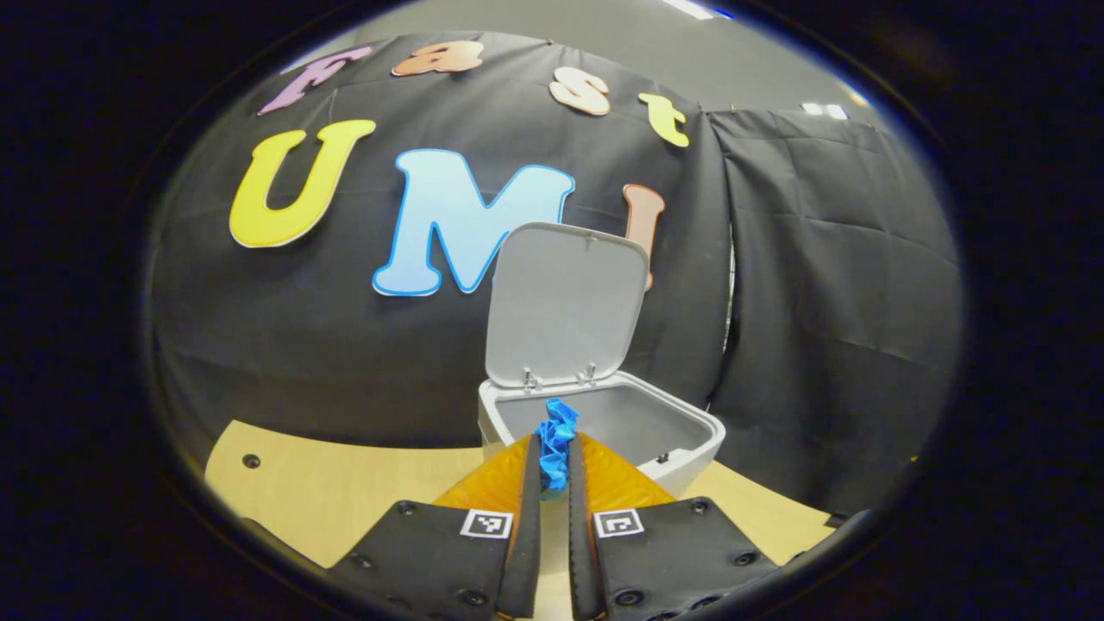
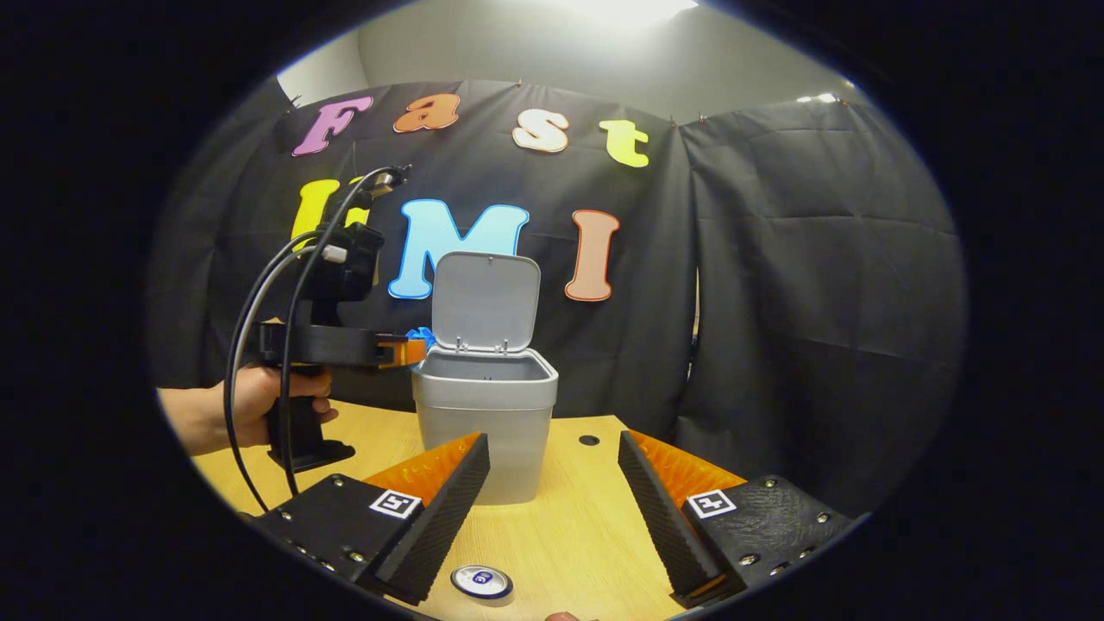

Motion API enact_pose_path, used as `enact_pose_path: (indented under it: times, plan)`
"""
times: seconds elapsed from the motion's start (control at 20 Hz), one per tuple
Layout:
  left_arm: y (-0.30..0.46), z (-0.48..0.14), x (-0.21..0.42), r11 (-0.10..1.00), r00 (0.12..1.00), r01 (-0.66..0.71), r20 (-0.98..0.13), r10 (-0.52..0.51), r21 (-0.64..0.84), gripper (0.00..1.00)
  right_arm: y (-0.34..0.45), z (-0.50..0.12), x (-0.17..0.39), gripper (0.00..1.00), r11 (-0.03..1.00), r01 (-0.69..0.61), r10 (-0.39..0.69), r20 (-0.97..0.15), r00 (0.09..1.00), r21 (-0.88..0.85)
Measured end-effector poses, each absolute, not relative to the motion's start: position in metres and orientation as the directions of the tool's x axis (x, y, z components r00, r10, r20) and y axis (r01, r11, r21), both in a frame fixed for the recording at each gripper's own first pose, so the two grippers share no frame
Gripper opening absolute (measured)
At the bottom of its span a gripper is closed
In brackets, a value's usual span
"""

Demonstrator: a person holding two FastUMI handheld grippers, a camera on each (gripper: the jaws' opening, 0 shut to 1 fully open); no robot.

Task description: Press the lid of the desktop garbage bin to open it, pick up the crumpled paper on the desktop and throw it into the bin, then pick up the pop can on the desktop and drop it into the bin, and finally close the garbage bin lid.

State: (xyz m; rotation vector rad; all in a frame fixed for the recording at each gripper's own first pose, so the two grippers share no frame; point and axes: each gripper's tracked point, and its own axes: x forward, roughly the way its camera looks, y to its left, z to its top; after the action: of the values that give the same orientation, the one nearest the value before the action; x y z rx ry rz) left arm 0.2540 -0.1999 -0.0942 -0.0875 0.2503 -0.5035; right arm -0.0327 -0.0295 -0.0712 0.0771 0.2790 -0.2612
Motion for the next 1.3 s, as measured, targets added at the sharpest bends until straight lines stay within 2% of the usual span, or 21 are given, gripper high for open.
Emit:
enact_pose_path:
  times: [0.25, 0.5, 0.6, 0.65, 0.7, 0.85, 1.0, 1.05, 1.15, 1.25, 1.3]
  plan:
    - [-0.221, -0.105, 0.27, 0.862, 0.824, 0.494, -0.253, -0.507, -0.115, 0.23, -0.036, -0.07, -0.024, 0.96, 0.964, 0.264, -0.245, -0.279, 0.929, 0.035]
    - [-0.24, -0.114, 0.268, 0.848, 0.804, 0.519, -0.276, -0.526, -0.103, 0.35, -0.046, -0.072, -0.026, 0.96, 0.96, 0.277, -0.254, -0.284, 0.925, 0.045]
    - [-0.242, -0.113, 0.269, 0.85, 0.806, 0.517, -0.278, -0.522, -0.097, 0.35, -0.048, -0.073, -0.027, 0.96, 0.961, 0.272, -0.249, -0.284, 0.926, 0.044]
    - [-0.242, -0.114, 0.27, 0.852, 0.807, 0.516, -0.28, -0.519, -0.093, 0.4, -0.049, -0.072, -0.028, 0.96, 0.961, 0.273, -0.25, -0.281, 0.927, 0.045]
    - [-0.242, -0.114, 0.27, 0.852, 0.808, 0.515, -0.28, -0.518, -0.091, 0.55, -0.05, -0.07, -0.028, 0.96, 0.961, 0.272, -0.249, -0.278, 0.928, 0.046]
    - [-0.245, -0.113, 0.269, 0.852, 0.809, 0.515, -0.277, -0.518, -0.091, 0.59, -0.052, -0.07, -0.03, 0.96, 0.962, 0.269, -0.247, -0.271, 0.93, 0.046]
    - [-0.245, -0.111, 0.266, 0.851, 0.809, 0.515, -0.27, -0.522, -0.102, 0.7, -0.053, -0.068, -0.034, 0.96, 0.963, 0.264, -0.242, -0.265, 0.933, 0.048]
    - [-0.244, -0.11, 0.266, 0.853, 0.811, 0.512, -0.269, -0.52, -0.106, 0.79, -0.054, -0.069, -0.035, 0.96, 0.964, 0.262, -0.241, -0.263, 0.934, 0.049]
    - [-0.242, -0.108, 0.265, 0.854, 0.814, 0.507, -0.261, -0.518, -0.114, 0.89, -0.053, -0.068, -0.035, 0.96, 0.965, 0.257, -0.236, -0.26, 0.936, 0.051]
    - [-0.238, -0.102, 0.262, 0.857, 0.821, 0.501, -0.249, -0.514, -0.118, 0.96, -0.05, -0.069, -0.034, 0.96, 0.968, 0.244, -0.222, -0.261, 0.939, 0.052]
    - [-0.234, -0.098, 0.26, 0.86, 0.826, 0.496, -0.24, -0.509, -0.116, 0.95, -0.049, -0.072, -0.034, 0.96, 0.971, 0.233, -0.212, -0.261, 0.942, 0.053]
